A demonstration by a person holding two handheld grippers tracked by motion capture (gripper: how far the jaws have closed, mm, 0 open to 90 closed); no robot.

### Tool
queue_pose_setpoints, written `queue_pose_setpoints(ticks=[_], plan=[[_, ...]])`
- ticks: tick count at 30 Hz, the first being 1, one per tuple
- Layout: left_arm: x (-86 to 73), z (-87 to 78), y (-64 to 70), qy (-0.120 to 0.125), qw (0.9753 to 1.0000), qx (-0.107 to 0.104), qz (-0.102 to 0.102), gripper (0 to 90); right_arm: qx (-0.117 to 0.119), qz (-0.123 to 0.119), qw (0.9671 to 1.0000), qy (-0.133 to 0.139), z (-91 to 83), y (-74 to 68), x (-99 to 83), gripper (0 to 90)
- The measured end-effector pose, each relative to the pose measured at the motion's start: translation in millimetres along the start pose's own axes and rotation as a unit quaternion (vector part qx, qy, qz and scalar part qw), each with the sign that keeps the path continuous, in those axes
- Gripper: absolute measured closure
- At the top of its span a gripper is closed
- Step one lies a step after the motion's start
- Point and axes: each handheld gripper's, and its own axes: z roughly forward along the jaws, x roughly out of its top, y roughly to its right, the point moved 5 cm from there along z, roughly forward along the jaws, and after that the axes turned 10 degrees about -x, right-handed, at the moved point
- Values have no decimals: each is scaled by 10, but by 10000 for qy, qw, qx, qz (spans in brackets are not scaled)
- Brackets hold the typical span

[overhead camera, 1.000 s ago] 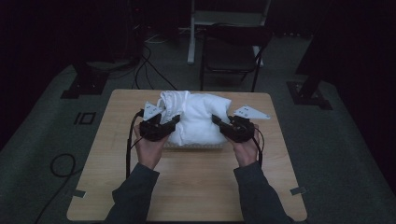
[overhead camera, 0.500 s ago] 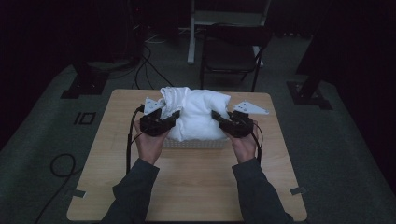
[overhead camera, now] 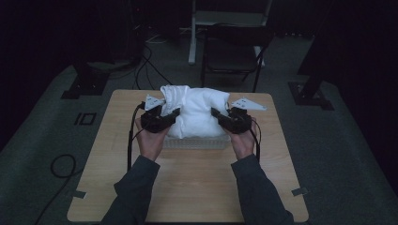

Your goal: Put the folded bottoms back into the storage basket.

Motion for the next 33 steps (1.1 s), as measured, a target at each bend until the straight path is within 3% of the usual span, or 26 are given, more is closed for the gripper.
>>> queue_pose_setpoints(ticks=[33], plan=[[130,114,-179,-38,9999,73,-92,556,-43,234,9997,-70,254,72,72,712]])
